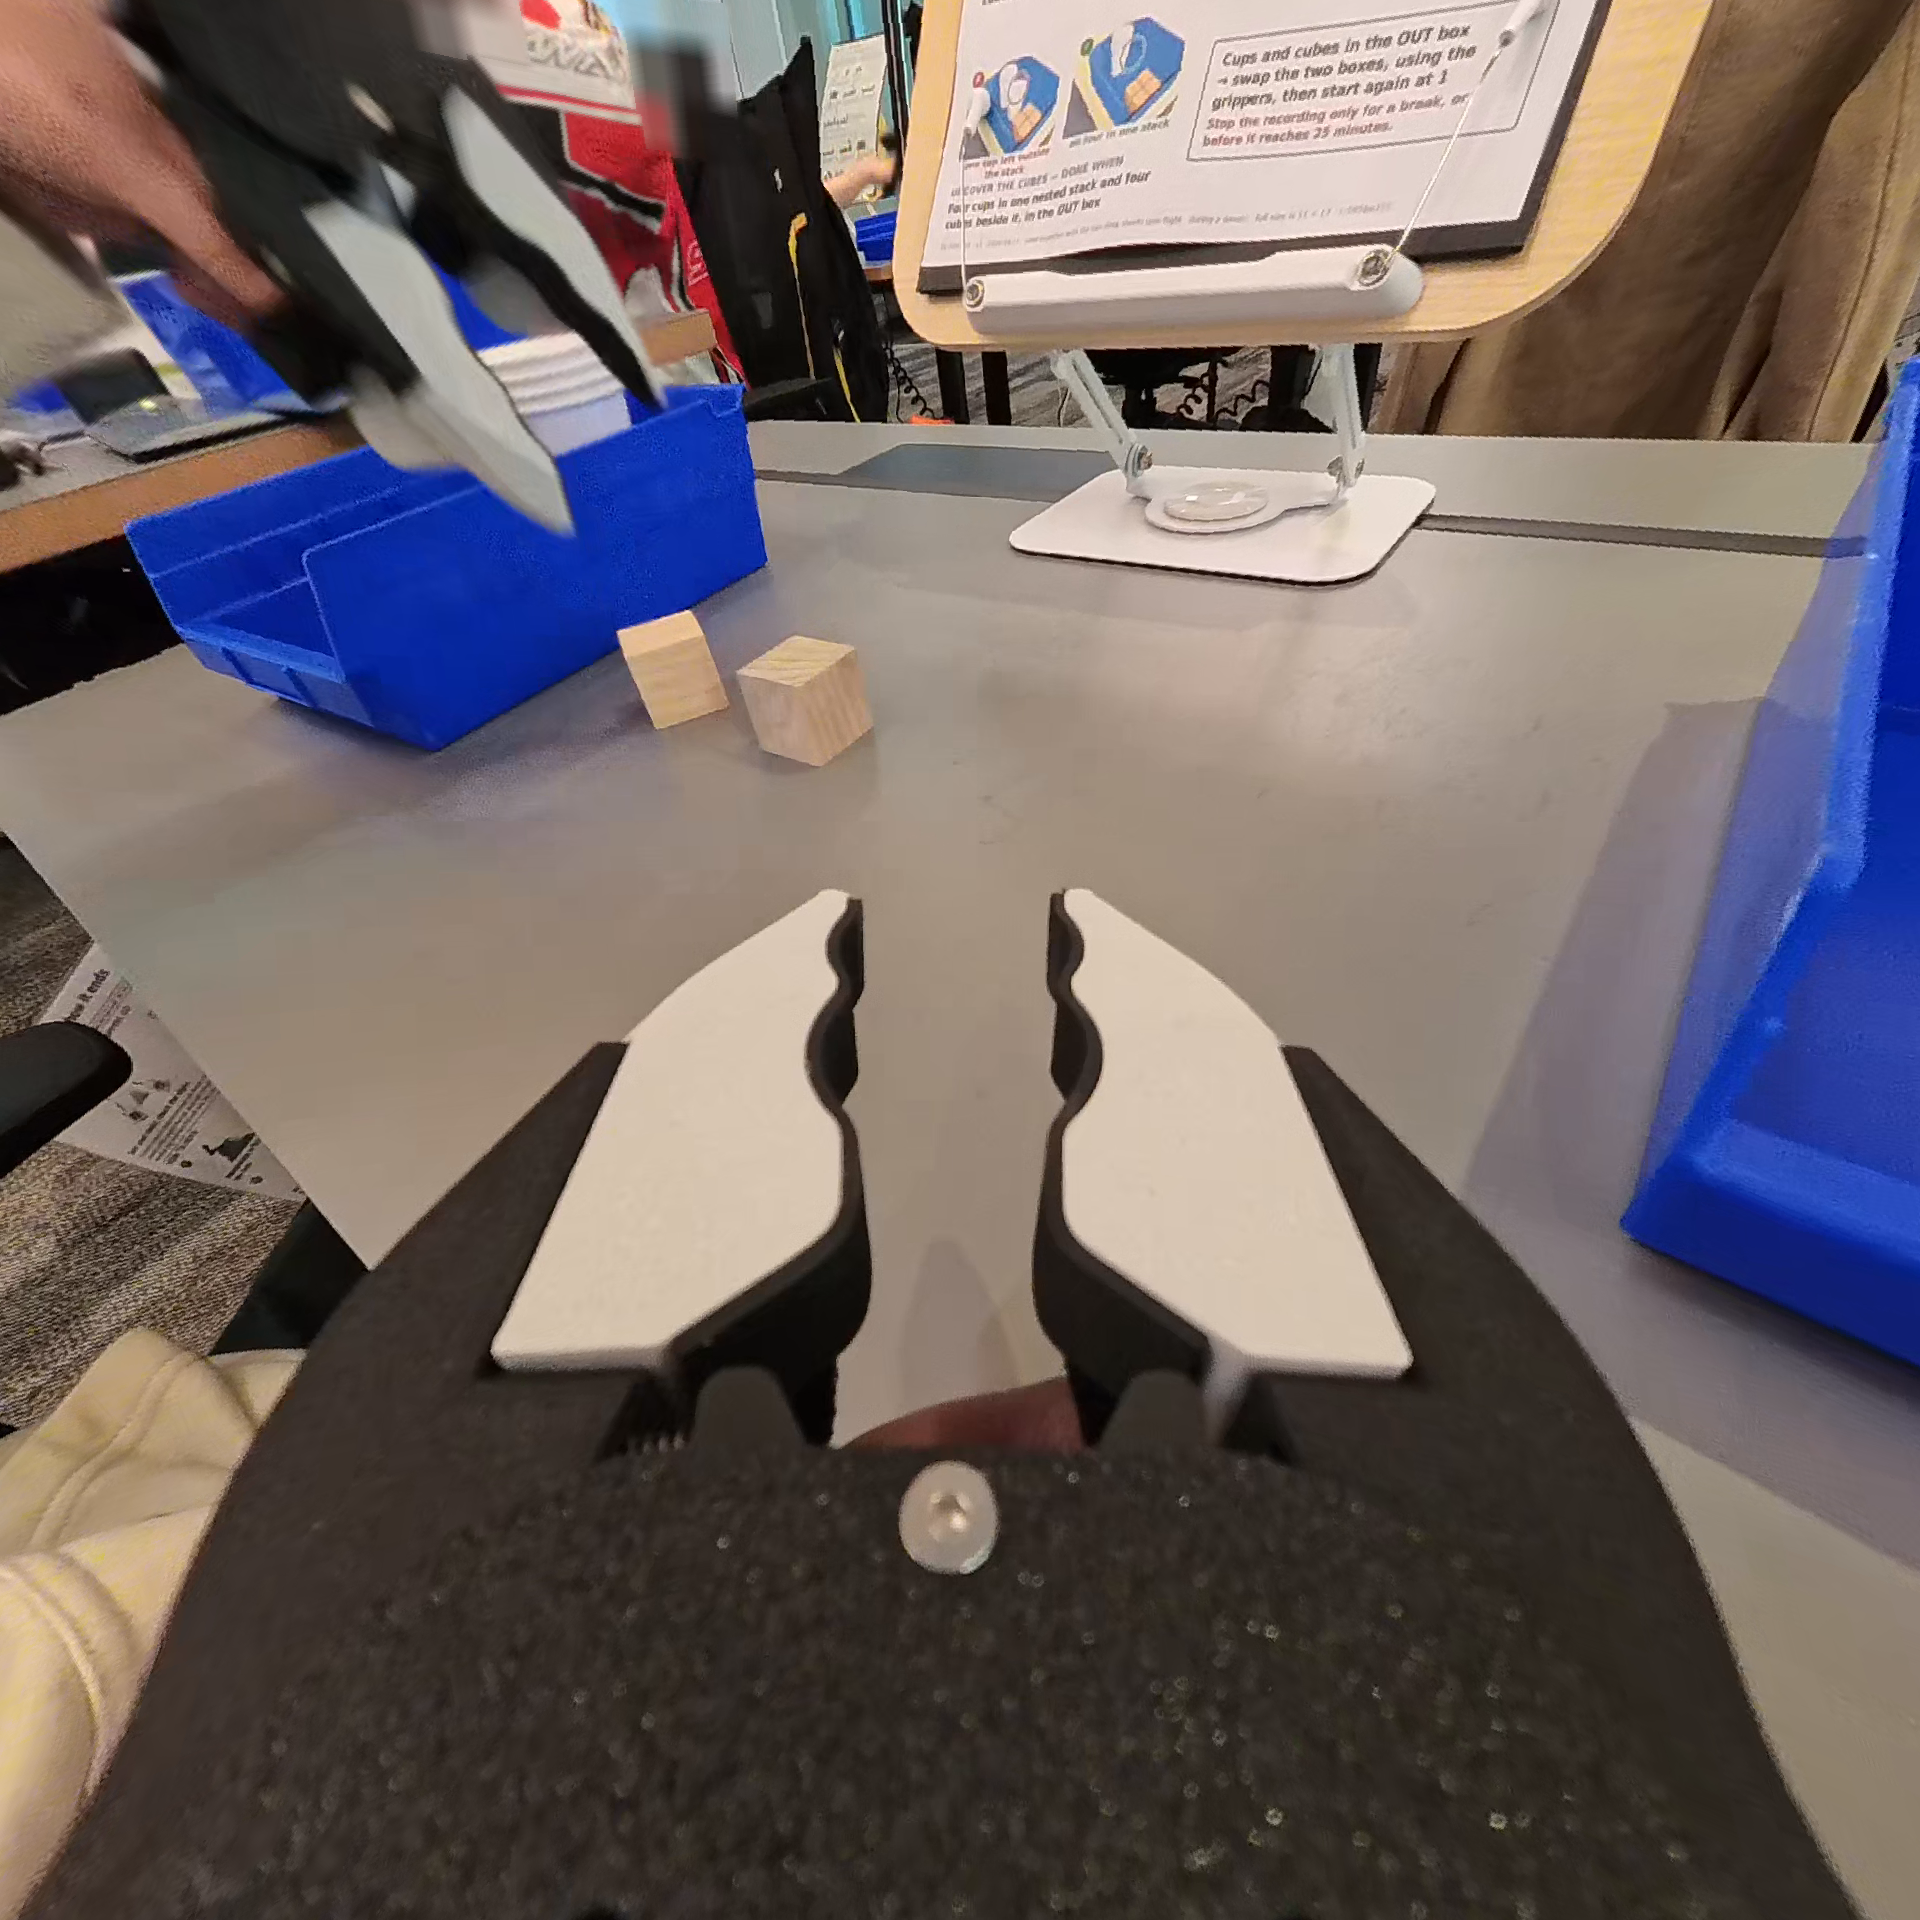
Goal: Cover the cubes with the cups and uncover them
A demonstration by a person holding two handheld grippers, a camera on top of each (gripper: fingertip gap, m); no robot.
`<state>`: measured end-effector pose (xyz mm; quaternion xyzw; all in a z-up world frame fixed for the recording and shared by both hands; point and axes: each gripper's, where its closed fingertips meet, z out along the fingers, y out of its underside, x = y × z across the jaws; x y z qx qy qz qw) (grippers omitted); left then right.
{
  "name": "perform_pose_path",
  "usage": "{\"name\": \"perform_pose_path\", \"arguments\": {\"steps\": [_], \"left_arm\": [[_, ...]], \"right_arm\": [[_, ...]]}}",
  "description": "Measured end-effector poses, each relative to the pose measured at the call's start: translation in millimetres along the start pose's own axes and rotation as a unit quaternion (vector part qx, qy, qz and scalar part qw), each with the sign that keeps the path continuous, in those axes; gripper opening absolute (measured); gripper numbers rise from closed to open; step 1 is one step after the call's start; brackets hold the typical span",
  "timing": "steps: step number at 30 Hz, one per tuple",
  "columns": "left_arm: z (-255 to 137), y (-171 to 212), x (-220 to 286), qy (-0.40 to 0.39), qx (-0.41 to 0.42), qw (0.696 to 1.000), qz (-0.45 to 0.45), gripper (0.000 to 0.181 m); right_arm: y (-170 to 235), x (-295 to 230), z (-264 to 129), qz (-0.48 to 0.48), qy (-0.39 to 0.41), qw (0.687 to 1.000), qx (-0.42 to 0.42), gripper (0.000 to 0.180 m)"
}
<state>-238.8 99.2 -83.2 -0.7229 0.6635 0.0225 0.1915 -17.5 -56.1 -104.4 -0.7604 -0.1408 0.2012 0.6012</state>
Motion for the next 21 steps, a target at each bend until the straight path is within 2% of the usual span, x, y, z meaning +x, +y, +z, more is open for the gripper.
{"name": "perform_pose_path", "arguments": {"steps": [1,4,7,9,11,16,21], "left_arm": [[-24,8,-12,-0.036,0.028,0.998,-0.045,0.067],[-77,56,-35,-0.104,0.068,0.967,-0.224,0.061],[-75,127,-24,-0.1,0.002,0.932,-0.348,0.06],[-56,168,-16,-0.088,-0.056,0.922,-0.374,0.061],[-33,190,-7,-0.045,-0.081,0.913,-0.397,0.06],[9,218,-5,0.031,-0.096,0.878,-0.468,0.06],[32,231,8,0.071,-0.113,0.869,-0.477,0.058]], "right_arm": [[0,0,0,0.0,0.0,1.0,-0.001,0.033],[2,-2,2,0.0,-0.002,1.0,-0.005,0.033],[3,-4,4,-0.003,-0.003,1.0,-0.008,0.033],[4,-8,4,-0.008,-0.005,1.0,-0.01,0.033],[4,-11,5,-0.014,-0.005,1.0,-0.01,0.033],[8,-11,7,-0.023,-0.002,1.0,-0.016,0.033],[9,-8,8,-0.016,-0.005,1.0,-0.019,0.033]]}}
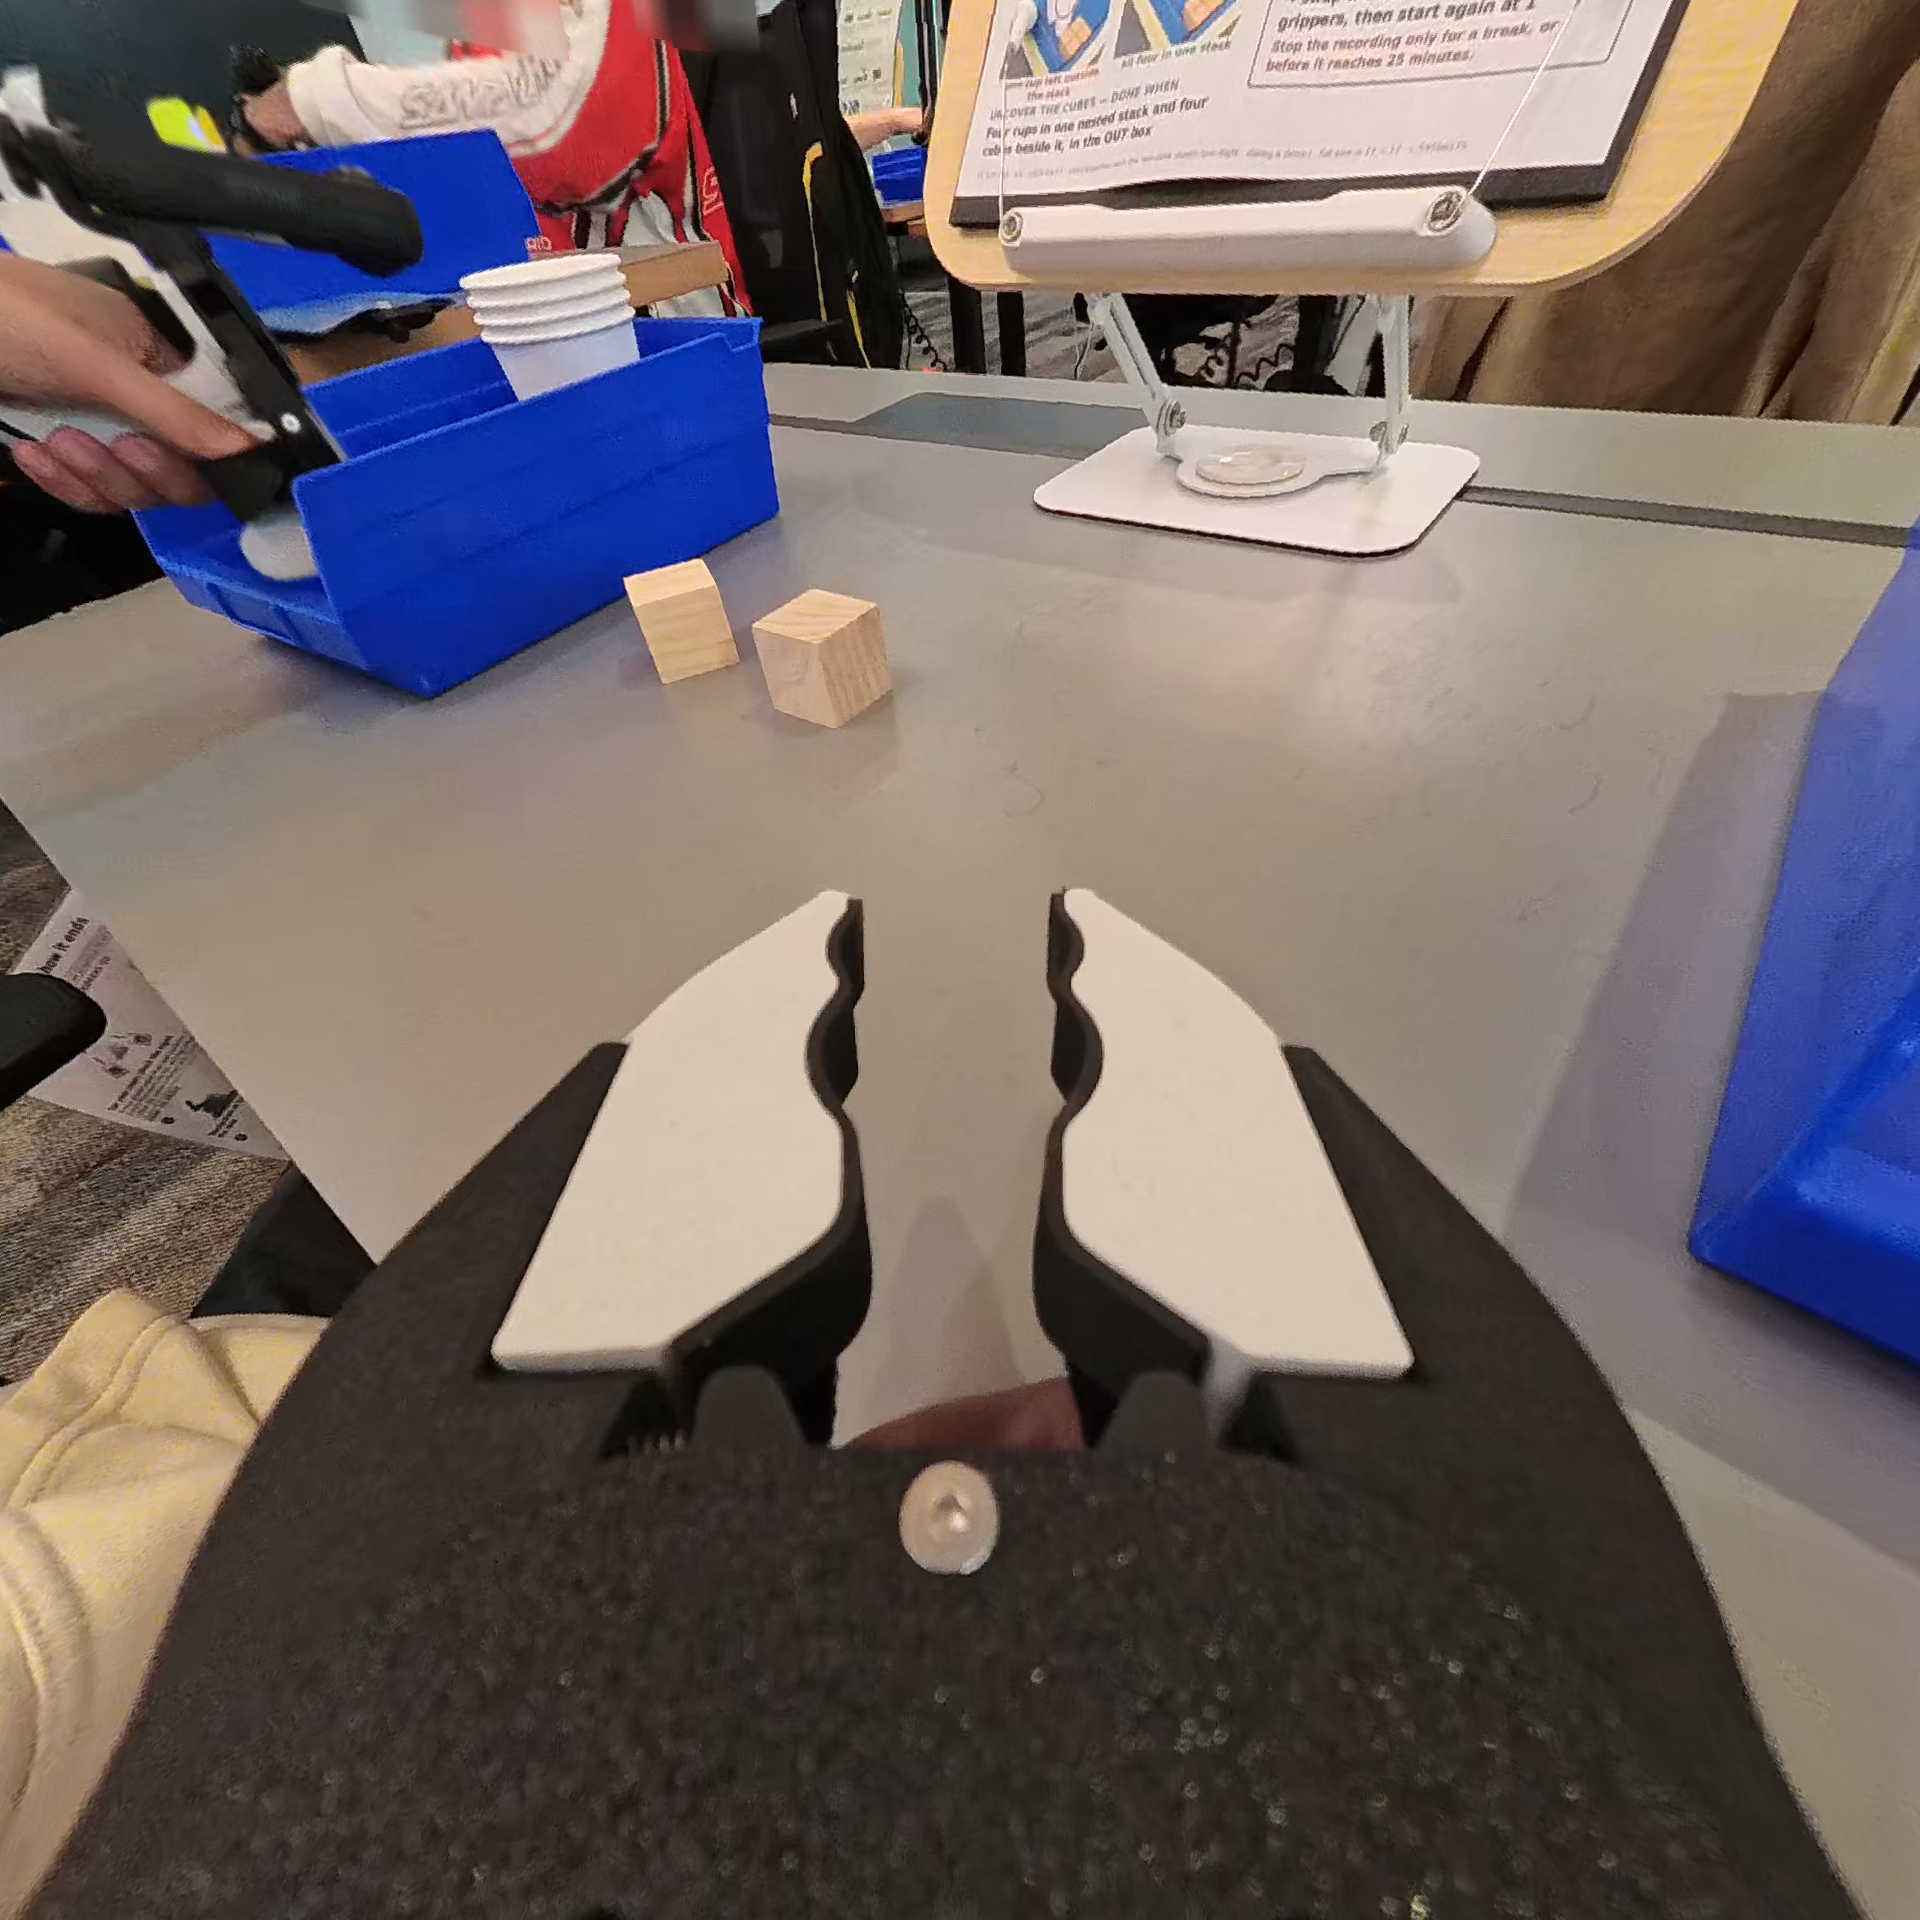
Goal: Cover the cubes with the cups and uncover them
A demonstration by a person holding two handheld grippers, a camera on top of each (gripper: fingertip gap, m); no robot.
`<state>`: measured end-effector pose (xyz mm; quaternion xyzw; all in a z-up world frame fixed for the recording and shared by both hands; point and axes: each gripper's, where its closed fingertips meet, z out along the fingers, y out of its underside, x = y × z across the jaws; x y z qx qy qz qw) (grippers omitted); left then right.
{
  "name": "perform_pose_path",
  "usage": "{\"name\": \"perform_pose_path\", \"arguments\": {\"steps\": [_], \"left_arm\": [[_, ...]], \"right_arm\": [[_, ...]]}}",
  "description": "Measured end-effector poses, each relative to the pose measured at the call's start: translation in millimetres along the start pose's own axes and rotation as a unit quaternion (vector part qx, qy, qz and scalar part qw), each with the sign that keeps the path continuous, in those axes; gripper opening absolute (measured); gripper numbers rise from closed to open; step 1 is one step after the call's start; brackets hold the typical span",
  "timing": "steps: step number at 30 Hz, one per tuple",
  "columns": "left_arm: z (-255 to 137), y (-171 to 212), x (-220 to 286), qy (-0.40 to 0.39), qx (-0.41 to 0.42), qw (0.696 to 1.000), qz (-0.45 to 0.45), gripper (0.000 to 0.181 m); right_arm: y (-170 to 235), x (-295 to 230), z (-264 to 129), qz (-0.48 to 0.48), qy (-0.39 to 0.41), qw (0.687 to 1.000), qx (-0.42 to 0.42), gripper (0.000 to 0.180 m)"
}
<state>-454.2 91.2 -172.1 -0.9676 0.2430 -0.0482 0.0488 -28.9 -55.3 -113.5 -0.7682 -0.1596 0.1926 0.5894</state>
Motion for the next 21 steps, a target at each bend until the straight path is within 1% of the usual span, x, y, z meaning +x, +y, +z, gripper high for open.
{"name": "perform_pose_path", "arguments": {"steps": [1,3,5,7,9,11,12,13,15,16,19,20,21], "left_arm": [[4,1,4,0.017,-0.006,1.0,0.002,0.046],[4,4,5,0.016,-0.012,1.0,0.013,0.045],[-8,5,5,0.018,-0.009,0.999,0.033,0.045],[-41,-7,1,0.001,0.041,0.999,0.034,0.045],[-84,-16,10,-0.019,0.093,0.993,0.069,0.045],[-125,-27,42,-0.018,0.147,0.981,0.128,0.045],[-138,-31,66,-0.009,0.169,0.971,0.17,0.045],[-143,-32,96,0.017,0.175,0.963,0.203,0.045],[-130,-27,160,0.096,0.13,0.953,0.255,0.045],[-115,-25,187,0.111,0.105,0.943,0.297,0.045],[-54,-18,237,0.086,0.02,0.901,0.425,0.045],[-35,-21,246,0.066,0.004,0.886,0.459,0.045],[-19,-25,253,0.045,-0.002,0.865,0.5,0.045]], "right_arm": [[0,0,0,0.0,0.001,1.0,0.0,0.033],[-1,1,-1,-0.001,0.002,1.0,0.001,0.033],[-2,1,-2,-0.002,0.003,1.0,0.003,0.033],[-1,1,-1,-0.004,0.005,1.0,0.002,0.033],[1,1,1,-0.005,0.006,1.0,-0.003,0.033],[1,2,1,-0.003,0.006,1.0,-0.003,0.033],[0,3,1,-0.003,0.007,1.0,-0.001,0.033],[0,3,1,-0.002,0.008,1.0,-0.001,0.033],[0,3,0,-0.004,0.008,1.0,-0.002,0.033],[0,2,0,-0.007,0.009,1.0,-0.001,0.033],[-3,0,-2,-0.014,0.009,1.0,0.002,0.033],[-3,0,-2,-0.017,0.01,1.0,0.003,0.033],[-3,0,-2,-0.019,0.01,1.0,0.002,0.033]]}}
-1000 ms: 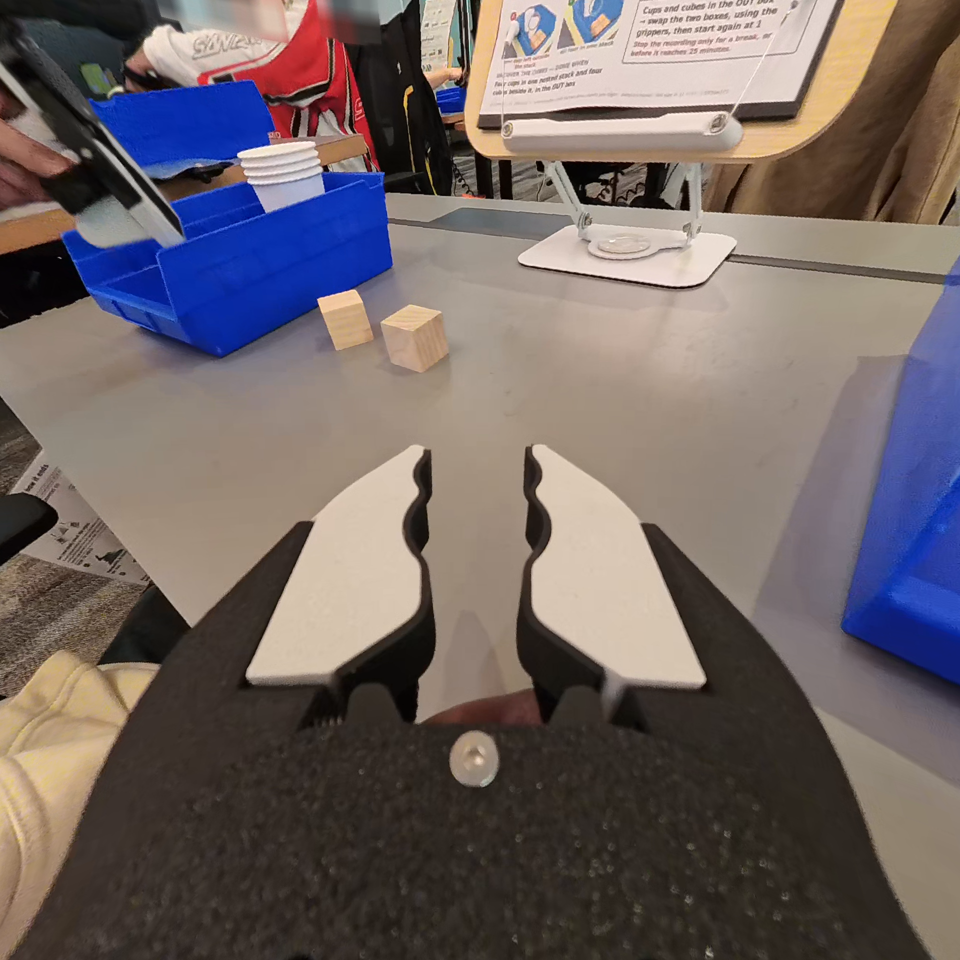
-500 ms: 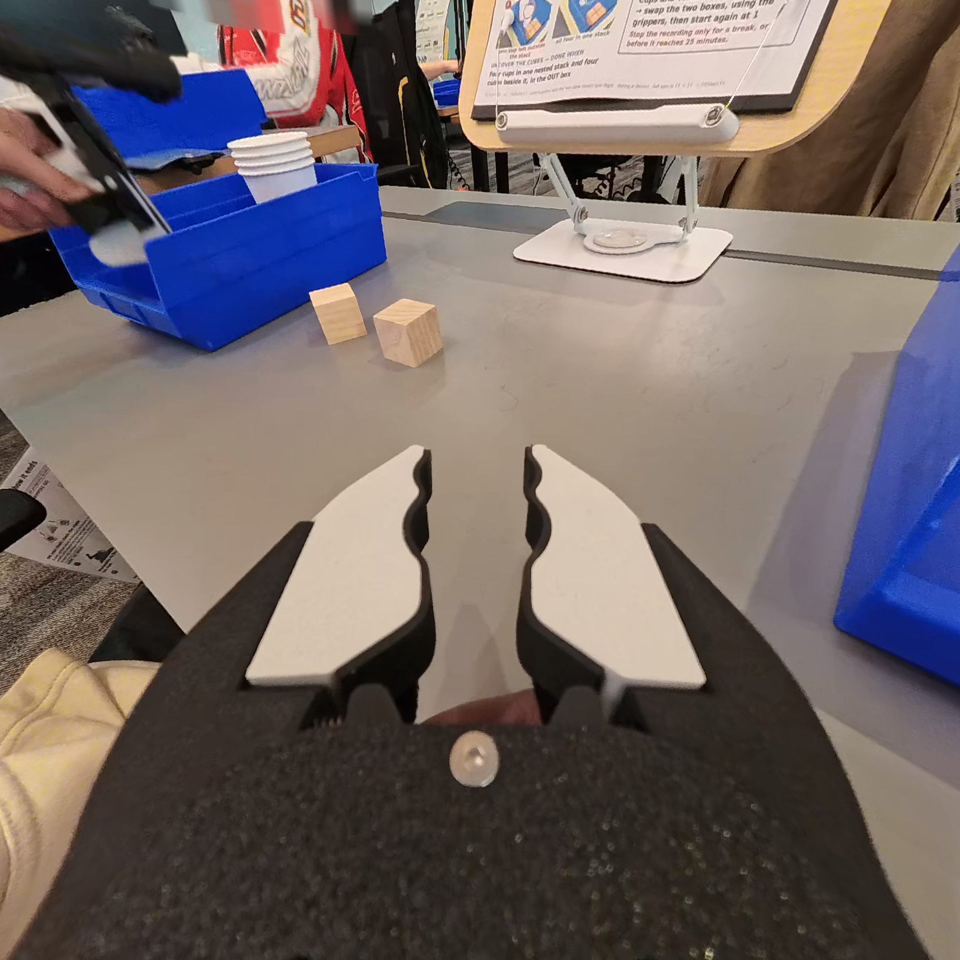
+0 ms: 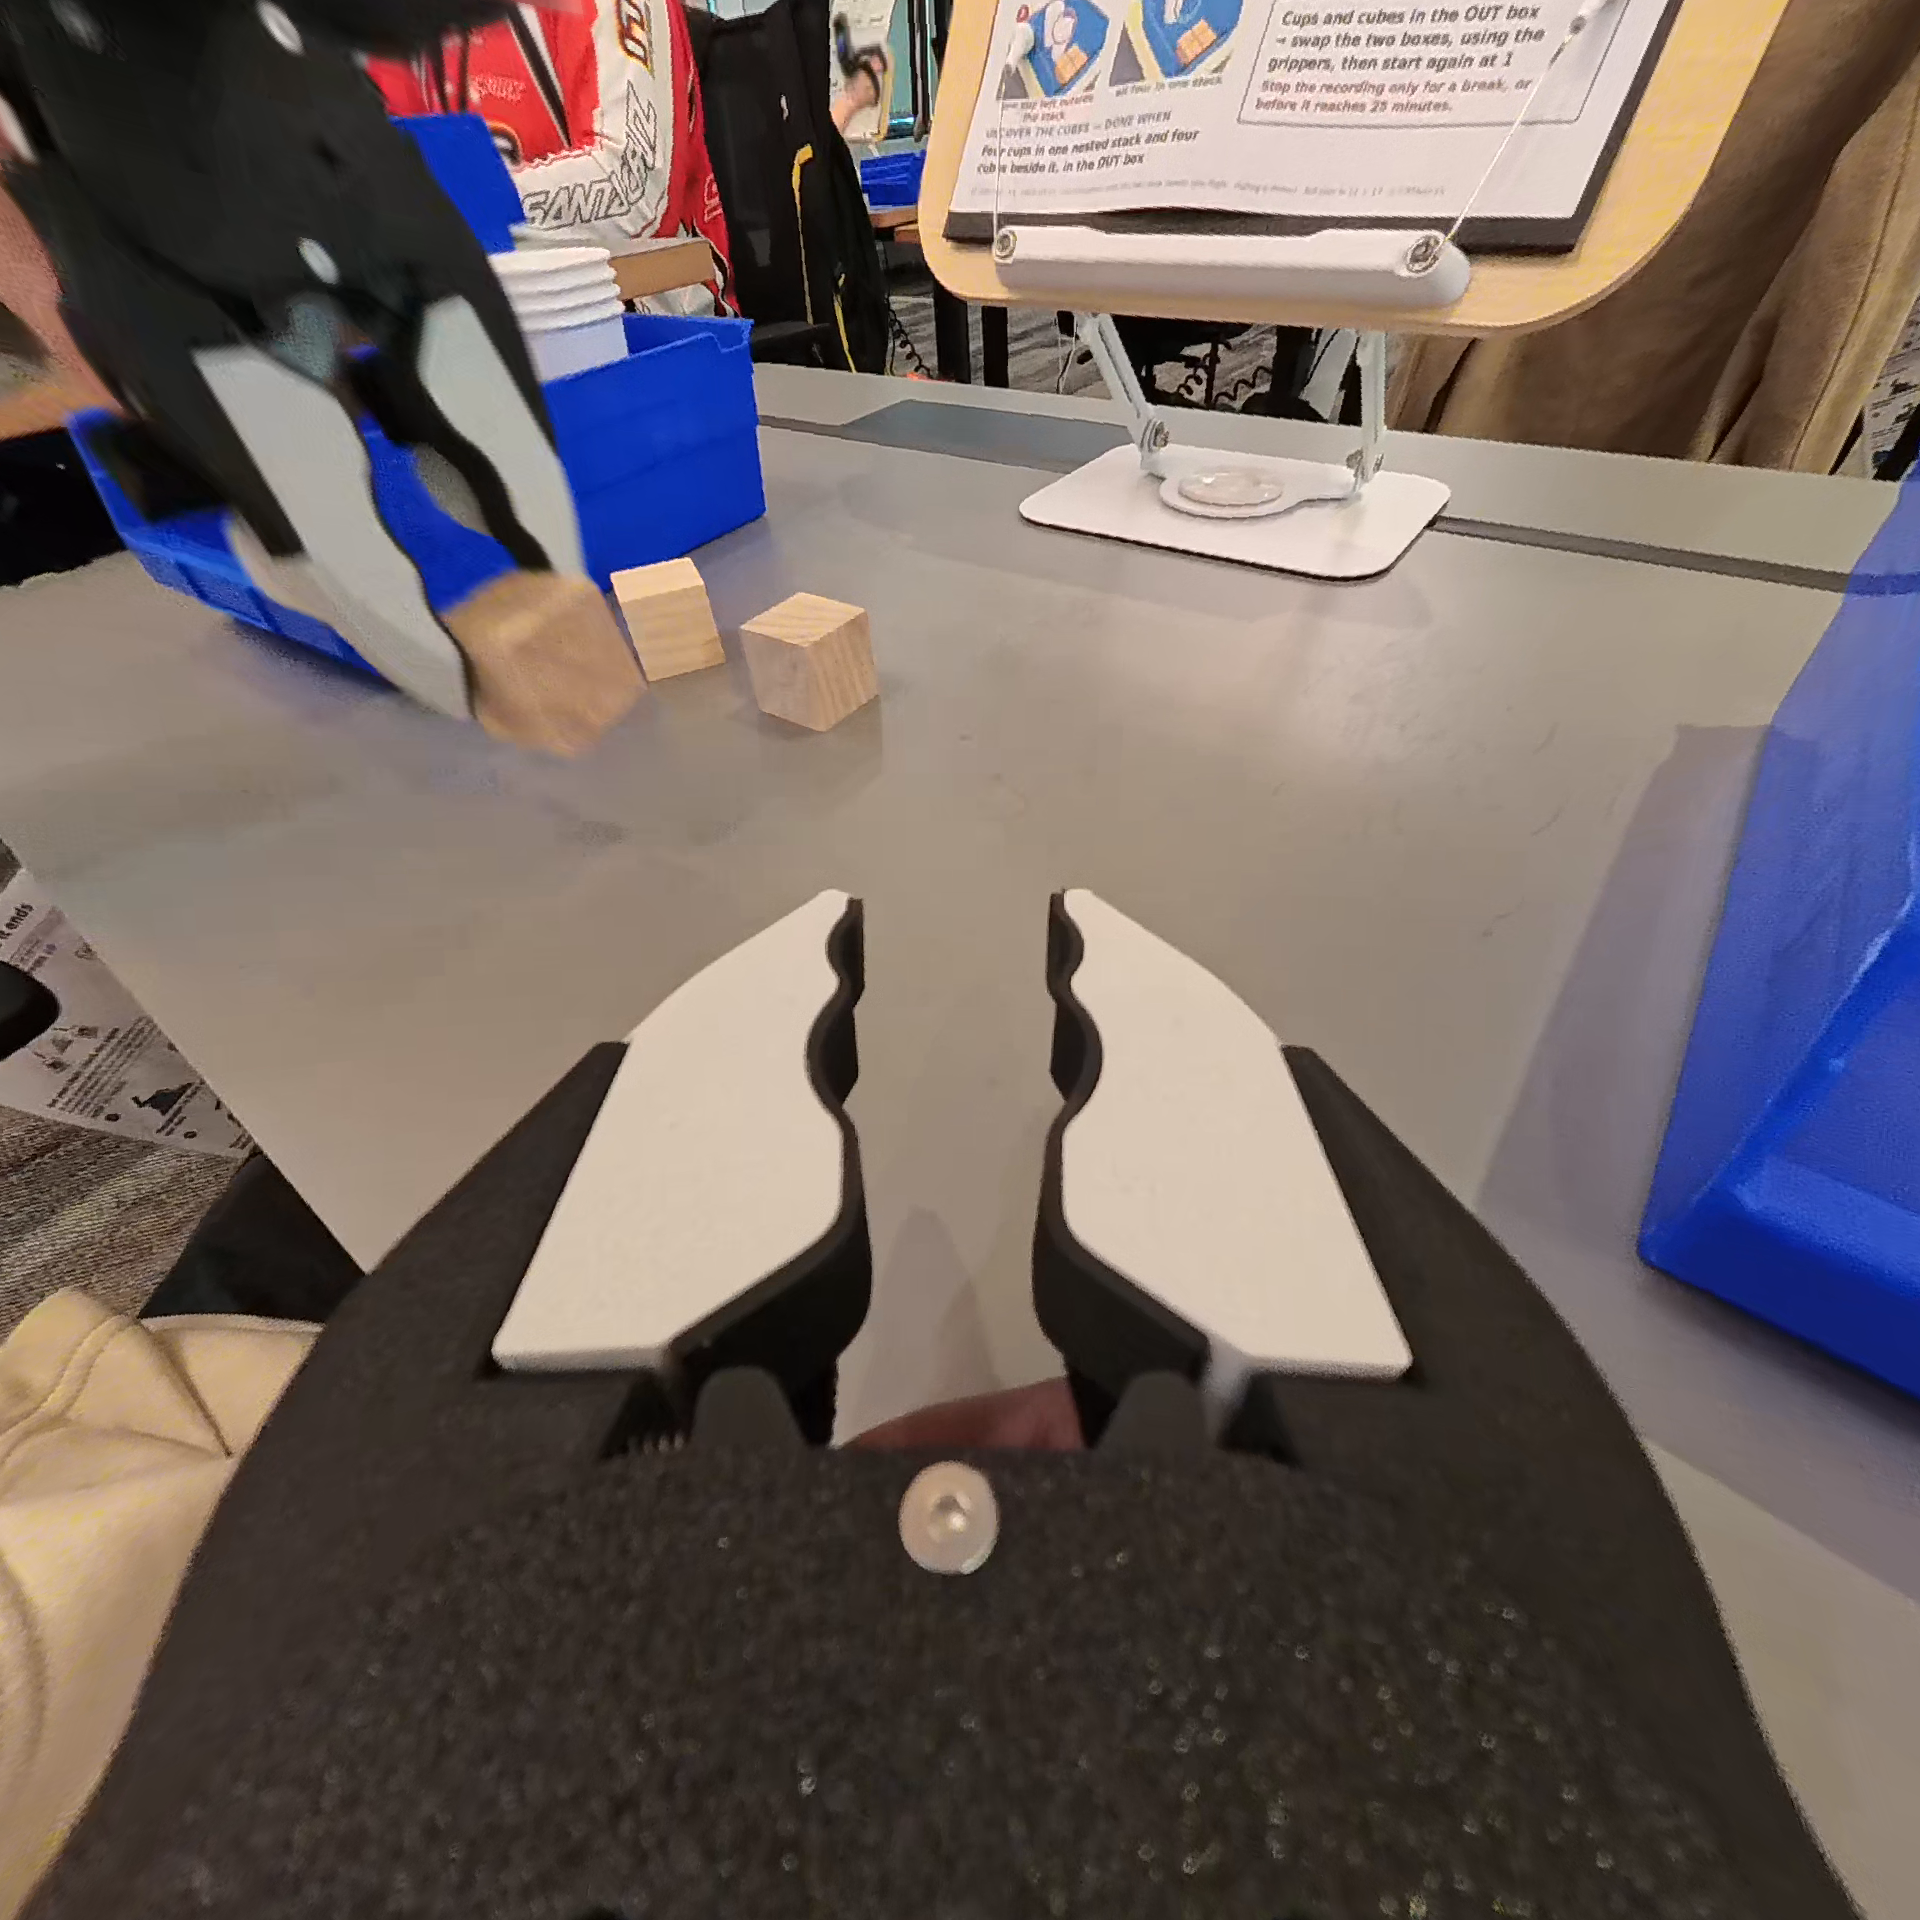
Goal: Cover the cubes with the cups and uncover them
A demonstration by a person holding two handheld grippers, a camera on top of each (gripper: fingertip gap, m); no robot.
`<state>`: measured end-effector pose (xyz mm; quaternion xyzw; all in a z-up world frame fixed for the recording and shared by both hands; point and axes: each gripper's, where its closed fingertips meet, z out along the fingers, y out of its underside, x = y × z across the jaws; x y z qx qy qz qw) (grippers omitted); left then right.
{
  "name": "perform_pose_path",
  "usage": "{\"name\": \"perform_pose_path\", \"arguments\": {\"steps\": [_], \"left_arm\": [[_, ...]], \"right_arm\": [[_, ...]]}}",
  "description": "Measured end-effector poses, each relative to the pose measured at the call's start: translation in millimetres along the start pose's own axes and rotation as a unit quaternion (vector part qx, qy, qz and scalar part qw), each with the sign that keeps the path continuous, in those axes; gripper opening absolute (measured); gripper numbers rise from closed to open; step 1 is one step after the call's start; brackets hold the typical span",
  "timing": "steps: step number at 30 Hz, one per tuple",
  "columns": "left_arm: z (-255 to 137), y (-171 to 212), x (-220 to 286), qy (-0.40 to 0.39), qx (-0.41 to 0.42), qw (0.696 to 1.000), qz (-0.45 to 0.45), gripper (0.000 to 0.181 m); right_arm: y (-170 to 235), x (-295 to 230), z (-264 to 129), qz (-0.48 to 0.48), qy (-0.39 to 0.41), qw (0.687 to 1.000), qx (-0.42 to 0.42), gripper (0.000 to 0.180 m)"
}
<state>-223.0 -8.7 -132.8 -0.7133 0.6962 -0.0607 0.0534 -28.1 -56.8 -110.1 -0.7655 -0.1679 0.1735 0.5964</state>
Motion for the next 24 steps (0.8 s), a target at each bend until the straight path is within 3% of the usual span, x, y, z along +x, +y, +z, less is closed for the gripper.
{"name": "perform_pose_path", "arguments": {"steps": [3,8,13,15,16,18,20,22,24], "left_arm": [[29,-16,16,0.032,-0.011,0.992,0.118,0.045],[56,-26,-1,0.009,-0.039,0.992,0.119,0.045],[57,-30,-1,0.004,-0.039,0.992,0.123,0.045],[54,-29,-6,-0.021,-0.037,0.992,0.117,0.063],[48,-28,-9,-0.039,-0.028,0.993,0.107,0.062],[27,-31,-12,-0.08,0.041,0.993,0.076,0.062],[0,-38,-9,-0.113,0.17,0.978,0.028,0.061],[-28,-36,-11,-0.142,0.312,0.938,-0.06,0.061],[-36,-17,-14,-0.16,0.397,0.887,-0.174,0.06]], "right_arm": [[1,0,0,-0.003,0.001,1.0,-0.001,0.033],[2,1,1,0.001,-0.003,1.0,-0.004,0.033],[1,1,1,0.0,-0.002,1.0,-0.004,0.033],[2,1,2,0.0,-0.002,1.0,-0.006,0.033],[3,2,2,0.0,-0.002,1.0,-0.007,0.034],[4,-1,3,-0.005,-0.011,1.0,-0.009,0.036],[3,-5,5,-0.016,-0.024,1.0,-0.011,0.038],[2,-19,10,-0.034,-0.072,0.996,-0.025,0.04],[4,-39,21,-0.059,-0.133,0.986,-0.088,0.046]]}}
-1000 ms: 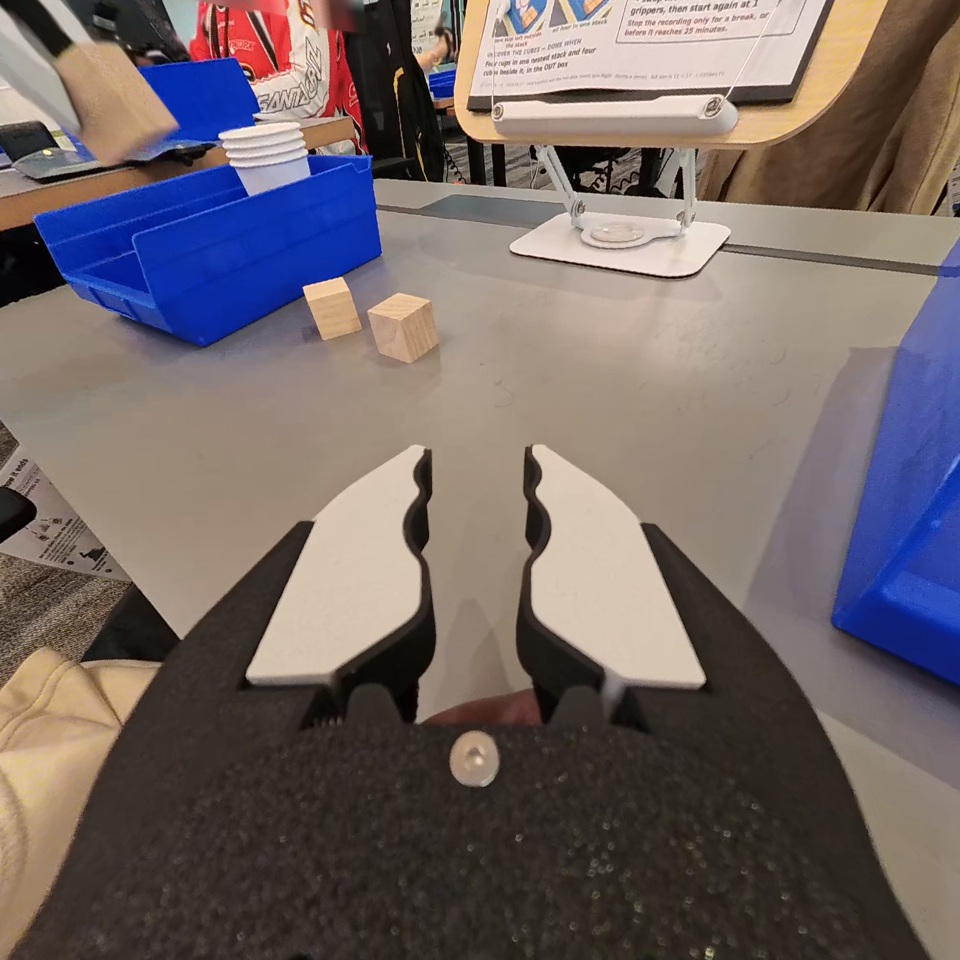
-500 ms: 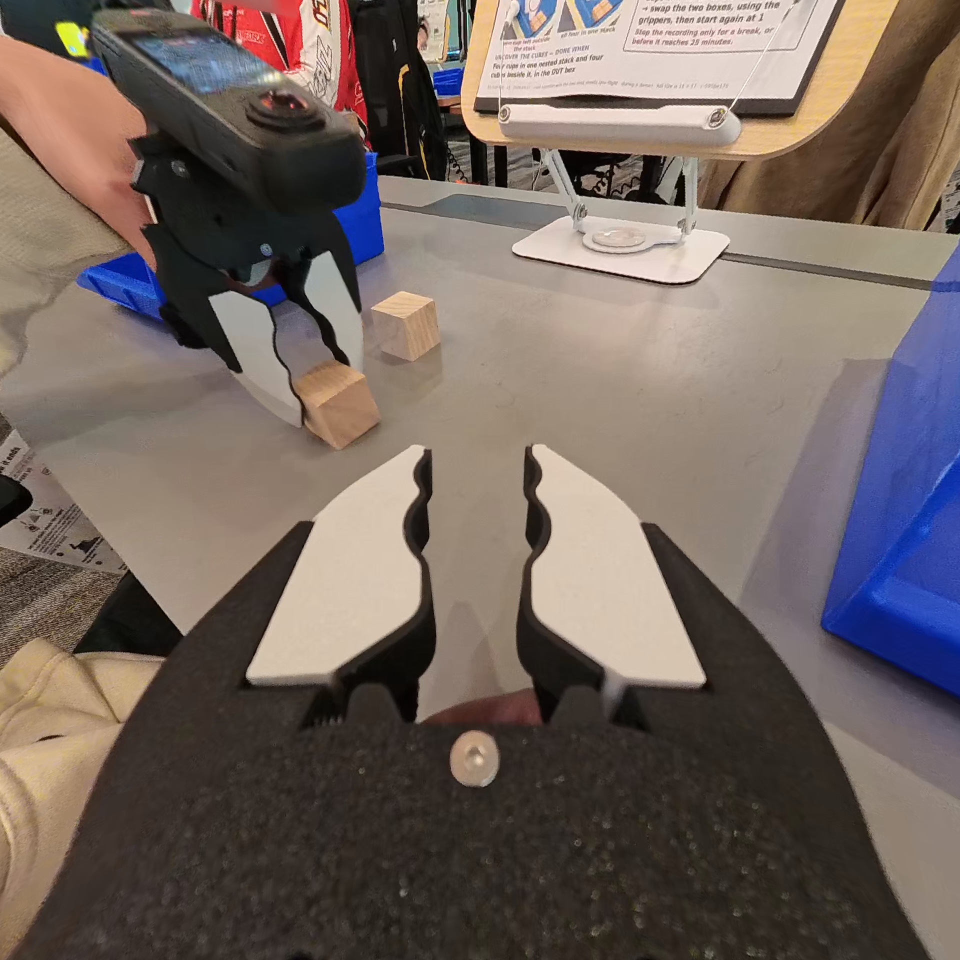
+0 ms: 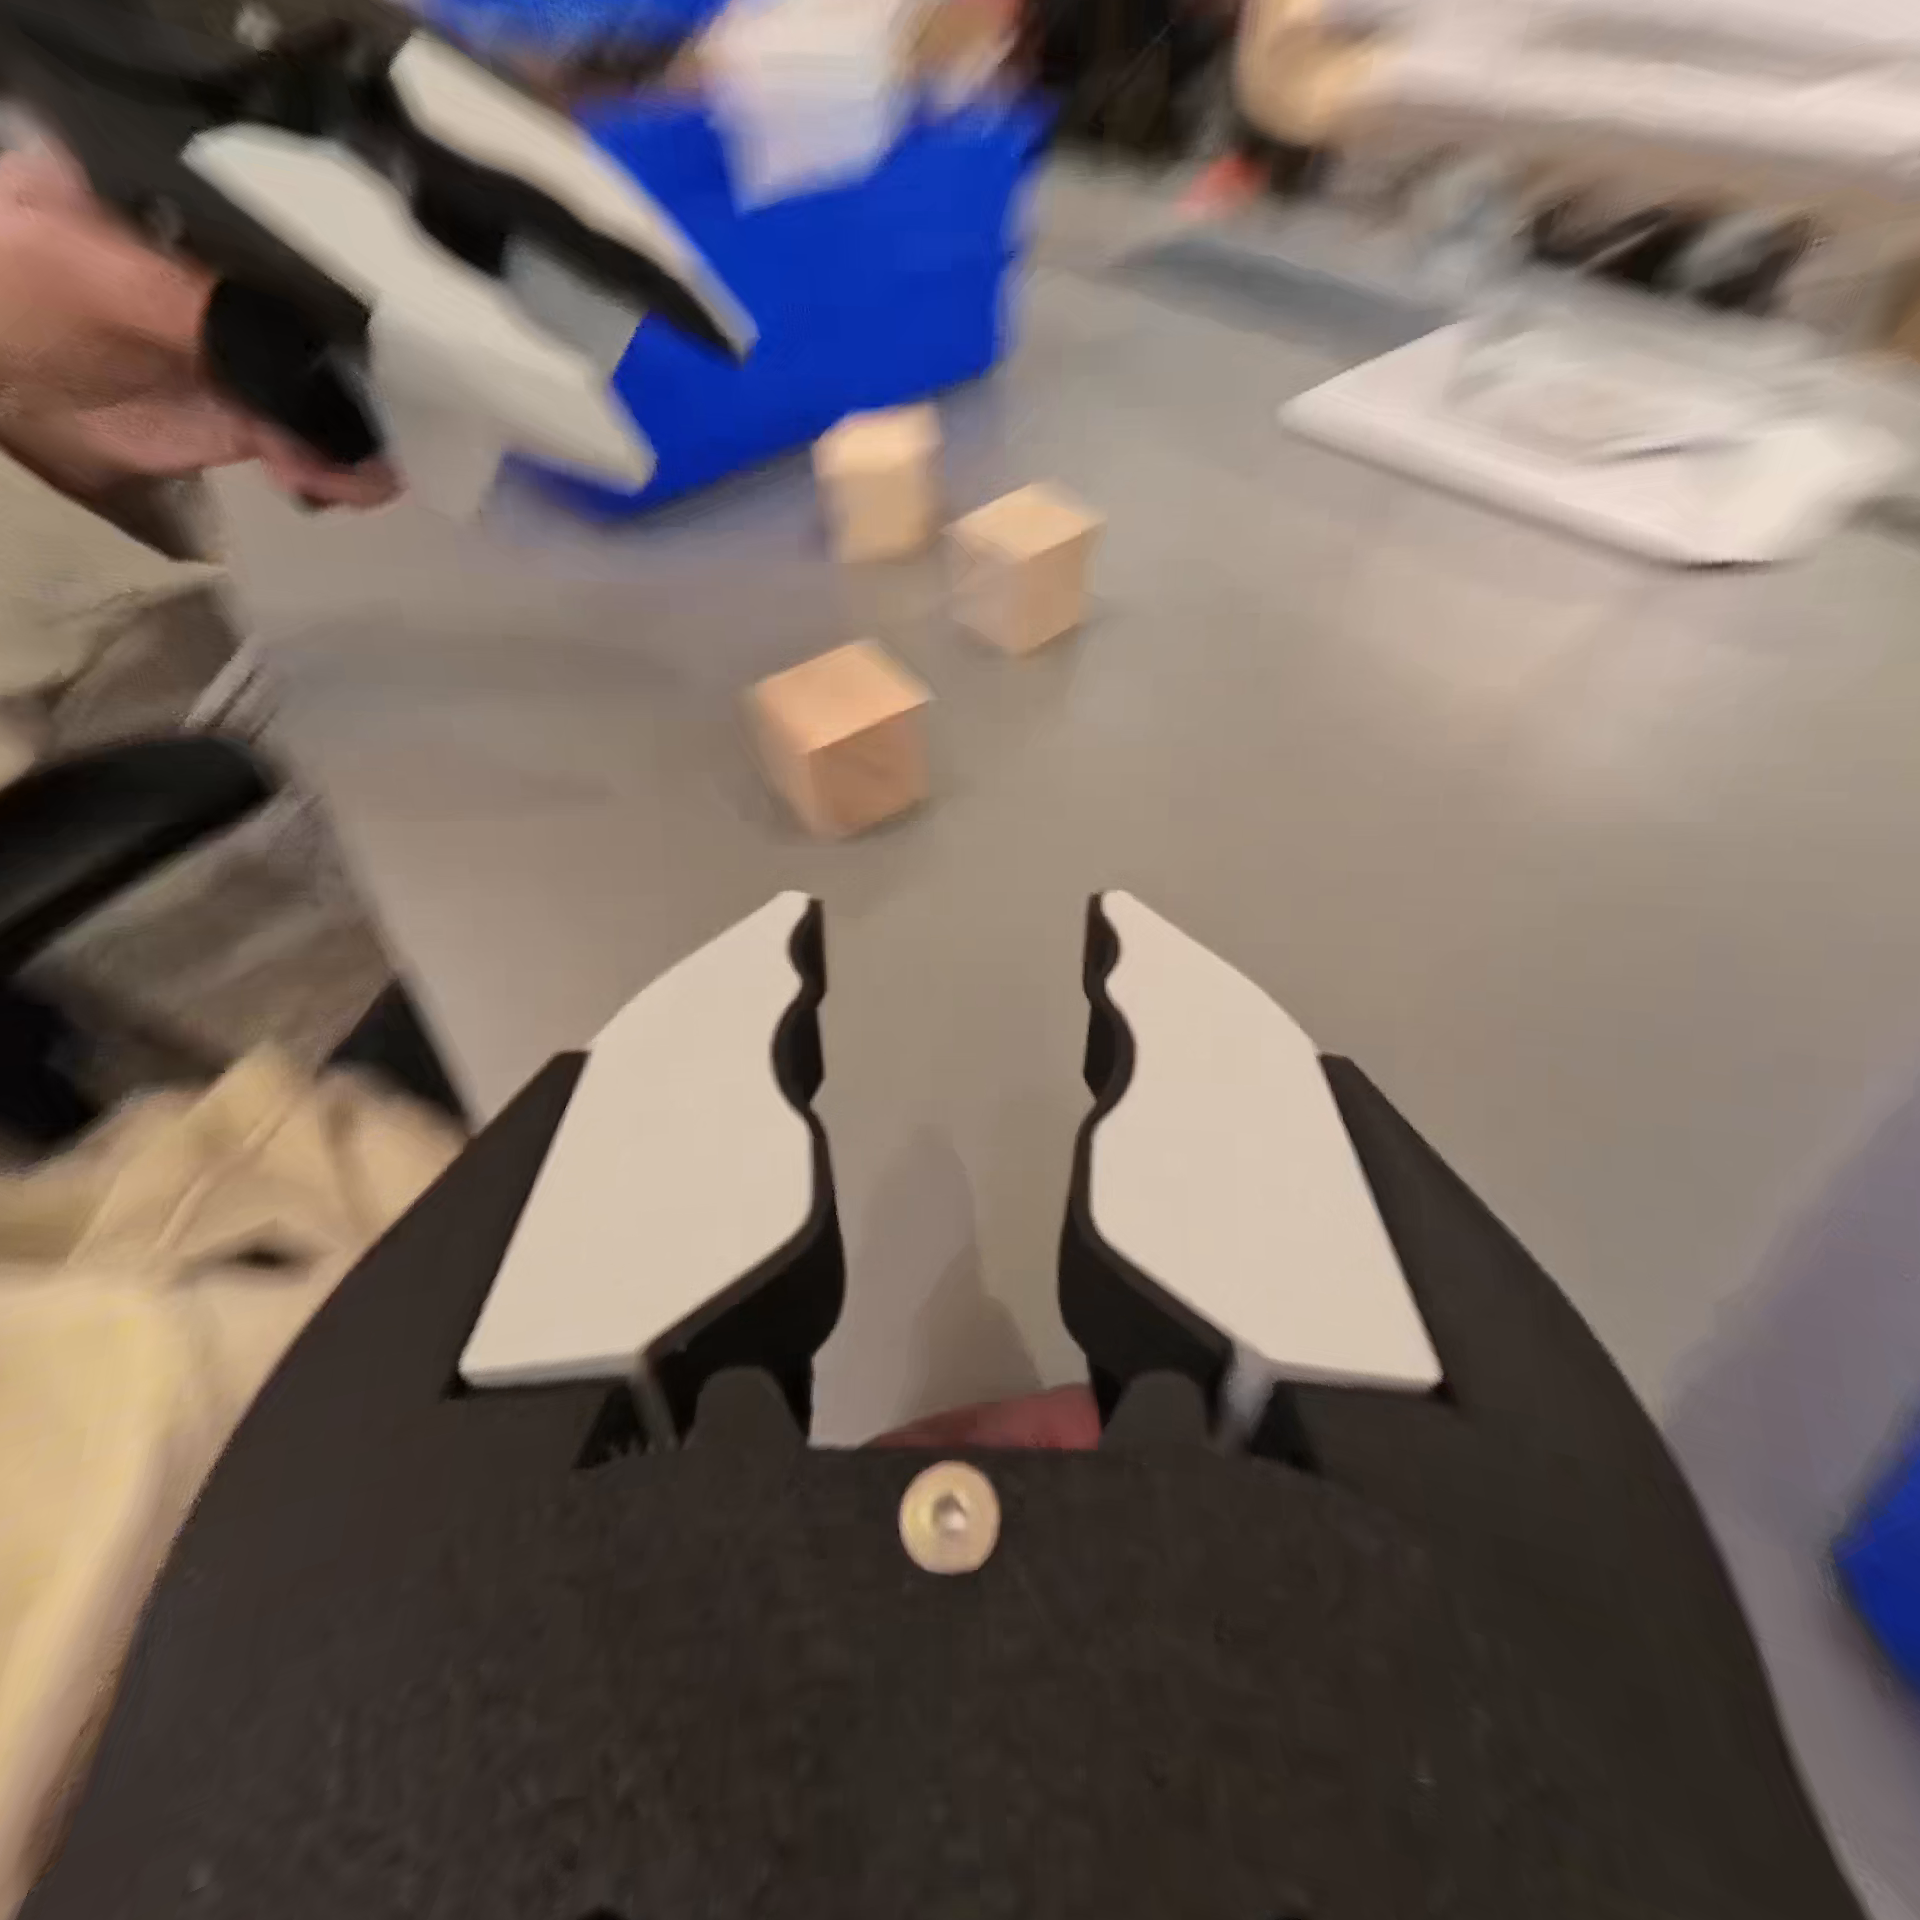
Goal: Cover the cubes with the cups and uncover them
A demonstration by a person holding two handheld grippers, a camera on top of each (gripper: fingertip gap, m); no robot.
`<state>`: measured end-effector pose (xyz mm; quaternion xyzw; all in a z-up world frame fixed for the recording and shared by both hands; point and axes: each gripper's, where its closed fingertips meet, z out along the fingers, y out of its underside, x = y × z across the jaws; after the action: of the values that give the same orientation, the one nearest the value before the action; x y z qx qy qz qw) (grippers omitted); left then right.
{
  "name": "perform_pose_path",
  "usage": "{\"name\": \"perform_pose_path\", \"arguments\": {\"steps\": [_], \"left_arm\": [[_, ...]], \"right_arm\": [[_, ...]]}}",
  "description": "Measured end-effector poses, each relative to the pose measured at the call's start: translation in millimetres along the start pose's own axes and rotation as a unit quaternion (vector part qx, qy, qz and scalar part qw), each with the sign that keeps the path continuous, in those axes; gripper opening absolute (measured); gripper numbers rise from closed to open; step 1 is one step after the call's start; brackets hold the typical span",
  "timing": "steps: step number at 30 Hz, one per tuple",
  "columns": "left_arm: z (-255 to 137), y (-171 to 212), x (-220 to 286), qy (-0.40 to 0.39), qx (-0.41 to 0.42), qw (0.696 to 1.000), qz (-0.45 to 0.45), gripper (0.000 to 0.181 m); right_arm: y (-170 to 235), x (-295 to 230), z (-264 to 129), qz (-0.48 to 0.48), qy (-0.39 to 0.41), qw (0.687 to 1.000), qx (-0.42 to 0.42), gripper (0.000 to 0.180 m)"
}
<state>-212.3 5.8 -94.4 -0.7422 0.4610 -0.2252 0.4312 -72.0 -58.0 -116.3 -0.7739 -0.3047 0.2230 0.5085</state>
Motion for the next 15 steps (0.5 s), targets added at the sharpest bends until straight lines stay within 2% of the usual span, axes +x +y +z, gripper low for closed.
{"name": "perform_pose_path", "arguments": {"steps": [3,5,7,11,15], "left_arm": [[-21,35,-14,-0.095,0.036,0.991,-0.086,0.063],[-35,49,-17,-0.156,0.052,0.982,-0.093,0.058],[-45,51,-12,-0.173,0.063,0.979,-0.093,0.058],[-50,50,-4,-0.185,0.064,0.978,-0.076,0.057],[-49,51,-3,-0.187,0.055,0.979,-0.059,0.057]], "right_arm": [[-8,-22,27,-0.11,-0.059,0.986,-0.113,0.055],[-13,-25,51,-0.21,-0.062,0.957,-0.189,0.06],[-18,-31,77,-0.275,-0.087,0.926,-0.245,0.058],[-5,-25,115,-0.322,-0.11,0.871,-0.354,0.053],[16,-27,128,-0.32,-0.131,0.844,-0.411,0.054]]}}
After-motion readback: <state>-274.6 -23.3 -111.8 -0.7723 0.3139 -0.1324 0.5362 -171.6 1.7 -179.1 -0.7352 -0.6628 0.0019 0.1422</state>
